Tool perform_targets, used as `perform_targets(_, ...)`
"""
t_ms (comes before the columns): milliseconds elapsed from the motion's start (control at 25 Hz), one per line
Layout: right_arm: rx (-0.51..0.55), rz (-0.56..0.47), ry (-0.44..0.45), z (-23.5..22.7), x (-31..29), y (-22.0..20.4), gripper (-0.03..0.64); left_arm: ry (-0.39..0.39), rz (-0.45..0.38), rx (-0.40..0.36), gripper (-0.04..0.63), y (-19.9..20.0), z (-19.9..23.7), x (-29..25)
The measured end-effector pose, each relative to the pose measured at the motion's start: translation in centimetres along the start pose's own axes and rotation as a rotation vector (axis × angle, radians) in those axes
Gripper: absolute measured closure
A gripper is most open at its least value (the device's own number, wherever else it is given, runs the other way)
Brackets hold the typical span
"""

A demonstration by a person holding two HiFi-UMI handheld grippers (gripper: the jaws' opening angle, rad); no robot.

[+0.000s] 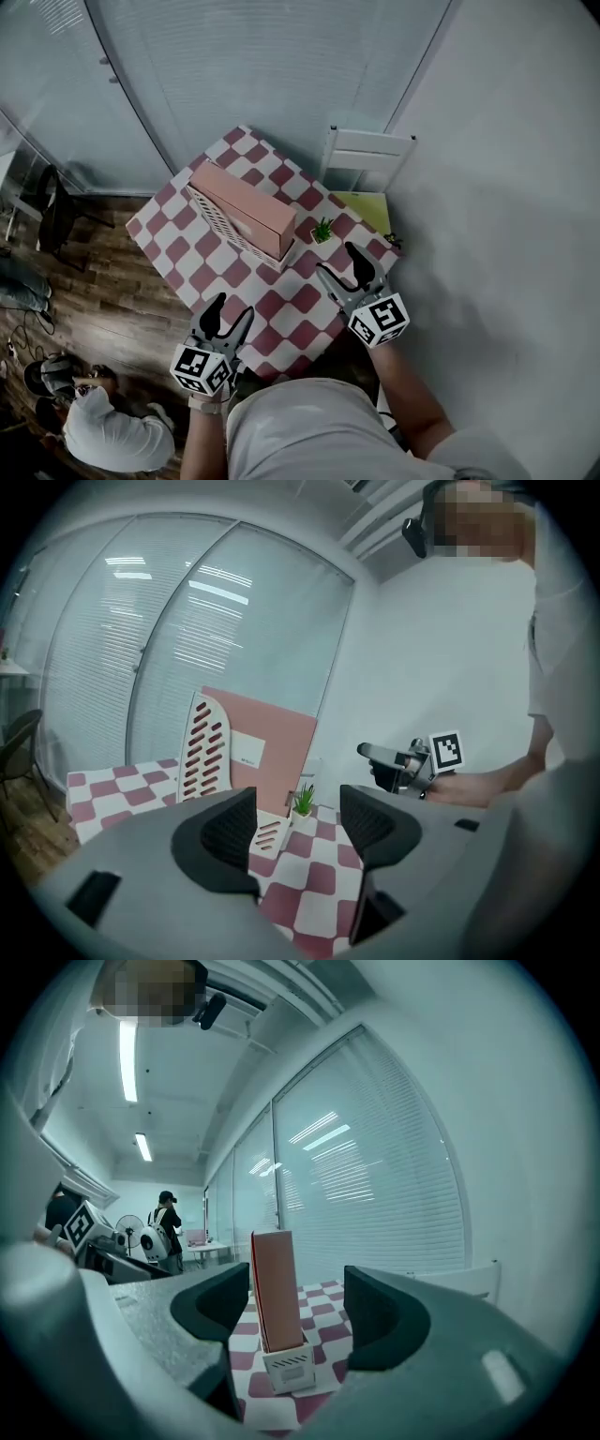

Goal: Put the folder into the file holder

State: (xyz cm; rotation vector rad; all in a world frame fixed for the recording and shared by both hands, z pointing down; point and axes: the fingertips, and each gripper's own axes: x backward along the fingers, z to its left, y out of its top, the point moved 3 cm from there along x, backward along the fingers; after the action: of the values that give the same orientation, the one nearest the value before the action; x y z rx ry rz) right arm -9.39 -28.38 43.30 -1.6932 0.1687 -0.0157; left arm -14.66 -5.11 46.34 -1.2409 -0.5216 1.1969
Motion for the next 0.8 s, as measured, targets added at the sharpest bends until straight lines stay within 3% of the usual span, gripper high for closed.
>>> perform_targets(800, -0.044, 0.029, -0.208, 4.9, 7.9, -1.5, 0.315, -0.295, 0.048, -0.117, 0.334, 2.3, -3.5, -4.7)
